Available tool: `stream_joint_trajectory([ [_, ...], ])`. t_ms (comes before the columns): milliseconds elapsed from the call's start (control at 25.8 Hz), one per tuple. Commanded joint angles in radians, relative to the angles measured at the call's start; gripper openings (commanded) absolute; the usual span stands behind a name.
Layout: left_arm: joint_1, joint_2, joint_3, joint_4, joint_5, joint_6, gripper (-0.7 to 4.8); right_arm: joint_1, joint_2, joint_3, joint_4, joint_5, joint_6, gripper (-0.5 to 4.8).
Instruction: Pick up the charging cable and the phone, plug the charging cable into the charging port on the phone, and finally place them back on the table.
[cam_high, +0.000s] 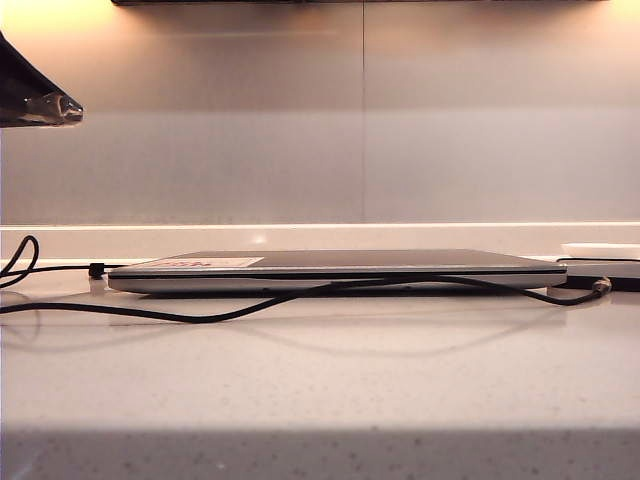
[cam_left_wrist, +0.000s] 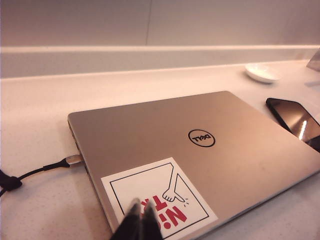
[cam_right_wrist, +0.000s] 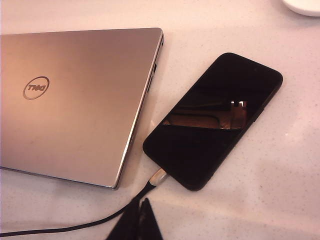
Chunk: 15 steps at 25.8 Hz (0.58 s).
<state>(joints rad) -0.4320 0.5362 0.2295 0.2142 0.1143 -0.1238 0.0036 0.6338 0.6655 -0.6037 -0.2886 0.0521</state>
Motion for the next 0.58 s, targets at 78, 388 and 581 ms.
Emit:
stream_joint_trajectory([
  [78, 0.000, -0.001, -0.016, 0.057, 0.002, 0.004, -0.06, 0.000, -0.002, 0.004, 0.013, -0.002, 0.001, -0.05],
  [388, 0.061, -0.156, -0.021, 0.056, 0.002, 0.013, -0.06, 0.000, -0.002, 0.004, 0.013, -0.002, 0.001, -0.05],
  [581, 0.291, -0.315, -0.068, -0.004, 0.002, 0.020, -0.06, 0.000, -0.002, 0.004, 0.013, -0.002, 0.001, -0.05],
])
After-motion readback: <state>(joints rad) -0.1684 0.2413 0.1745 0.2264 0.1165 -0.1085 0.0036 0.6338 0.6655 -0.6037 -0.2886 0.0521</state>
